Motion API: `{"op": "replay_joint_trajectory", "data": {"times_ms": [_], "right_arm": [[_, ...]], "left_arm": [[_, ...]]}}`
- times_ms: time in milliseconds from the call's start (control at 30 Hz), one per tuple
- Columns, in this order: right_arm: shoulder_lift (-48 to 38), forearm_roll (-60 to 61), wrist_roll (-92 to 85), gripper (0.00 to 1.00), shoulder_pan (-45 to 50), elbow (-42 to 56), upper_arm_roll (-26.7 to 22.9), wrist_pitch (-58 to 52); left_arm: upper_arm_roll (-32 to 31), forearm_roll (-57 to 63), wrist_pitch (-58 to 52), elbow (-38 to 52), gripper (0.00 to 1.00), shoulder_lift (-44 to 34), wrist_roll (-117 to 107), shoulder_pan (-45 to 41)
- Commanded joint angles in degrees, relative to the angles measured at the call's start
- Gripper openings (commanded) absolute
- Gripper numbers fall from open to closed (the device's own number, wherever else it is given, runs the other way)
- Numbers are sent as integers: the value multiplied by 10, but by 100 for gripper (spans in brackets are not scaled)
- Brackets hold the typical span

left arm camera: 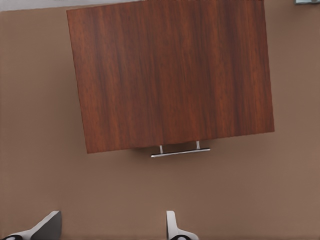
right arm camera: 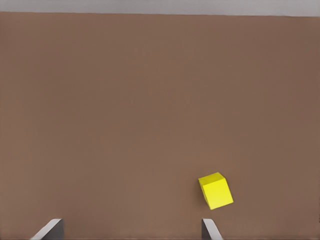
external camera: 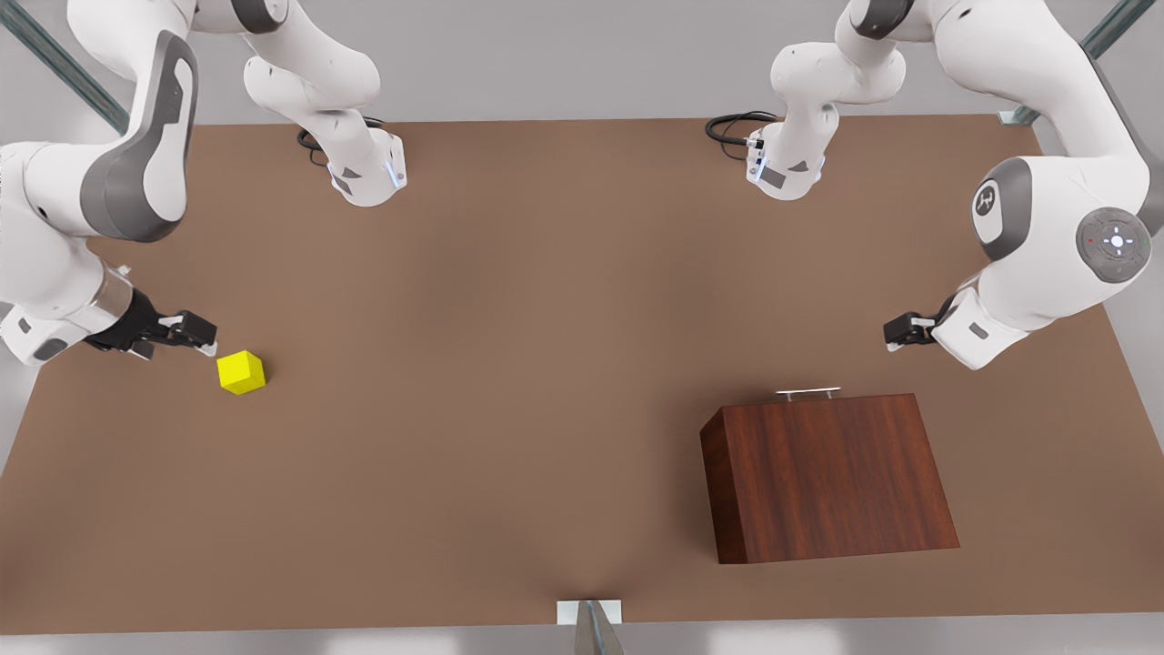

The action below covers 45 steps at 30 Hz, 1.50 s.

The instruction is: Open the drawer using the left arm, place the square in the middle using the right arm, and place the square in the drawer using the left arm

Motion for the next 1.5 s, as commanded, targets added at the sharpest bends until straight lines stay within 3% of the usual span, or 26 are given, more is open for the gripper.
{"op": "replay_joint_trajectory", "data": {"times_ms": [0,100,267,433,567,900,1300,1467], "right_arm": [[0,2,-1,100,1,0,0,4],[-35,6,-51,100,-6,-85,-2,41],[-42,8,-277,100,-47,-242,-45,180],[19,9,-458,100,-56,-299,-85,281],[49,50,-529,100,-58,-374,-89,390],[118,92,-553,100,-66,-394,-92,452],[155,131,-555,100,-66,-410,-92,513],[156,134,-553,82,-65,-406,-92,514]], "left_arm": [[0,2,0,-1,100,0,-6,-1],[-2,1,70,-79,100,-40,-211,-3],[-4,-7,344,-367,100,-168,-525,-31],[-30,-7,540,-487,100,-178,-753,-32],[-30,-7,577,-500,100,-165,-848,-32],[-40,-9,673,-559,100,-142,-921,-37],[-40,-9,708,-558,100,-100,-936,-38],[-40,-9,708,-558,100,-90,-936,-38]]}}
